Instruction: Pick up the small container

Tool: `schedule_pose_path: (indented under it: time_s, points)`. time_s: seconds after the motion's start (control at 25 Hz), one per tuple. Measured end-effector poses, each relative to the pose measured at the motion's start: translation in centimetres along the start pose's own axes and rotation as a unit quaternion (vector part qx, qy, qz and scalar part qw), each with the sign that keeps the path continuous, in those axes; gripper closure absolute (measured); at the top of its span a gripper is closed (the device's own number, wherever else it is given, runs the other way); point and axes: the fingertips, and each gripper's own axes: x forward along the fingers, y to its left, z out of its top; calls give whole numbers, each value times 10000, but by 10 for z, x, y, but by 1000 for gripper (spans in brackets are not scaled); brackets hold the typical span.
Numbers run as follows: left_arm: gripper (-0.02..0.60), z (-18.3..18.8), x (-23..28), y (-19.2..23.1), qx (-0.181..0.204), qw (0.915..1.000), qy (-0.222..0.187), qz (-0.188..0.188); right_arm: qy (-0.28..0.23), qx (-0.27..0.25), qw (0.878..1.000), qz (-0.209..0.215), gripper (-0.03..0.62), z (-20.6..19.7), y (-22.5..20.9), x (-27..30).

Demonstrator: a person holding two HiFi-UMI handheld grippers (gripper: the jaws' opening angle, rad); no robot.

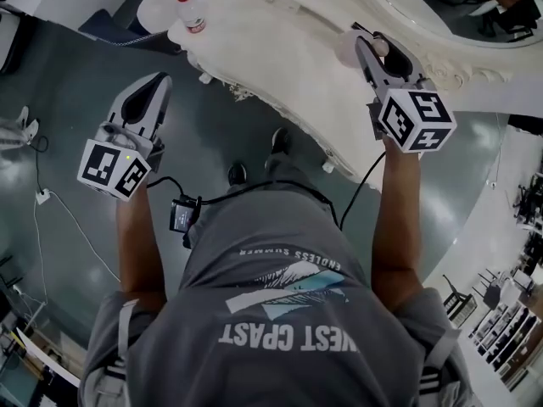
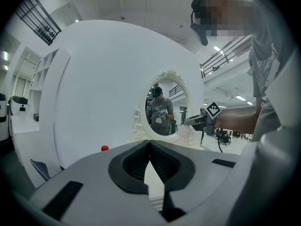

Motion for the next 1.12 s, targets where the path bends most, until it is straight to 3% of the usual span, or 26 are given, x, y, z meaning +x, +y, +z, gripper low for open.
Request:
schedule_pose_path:
  time_s: [0.4, 0.88, 1.12]
  points:
    - [565, 15, 11, -8, 122, 9994, -171, -276, -344, -241, 9989, -230, 441, 34, 6, -45]
    - [565, 12, 5, -6, 120, 9989, -221, -406, -350, -352, 9975, -497, 441, 34, 15, -70]
    - [565, 5, -8, -6, 11, 9995, -155, -262, -290, -337, 9982, -414, 441, 26, 21, -69]
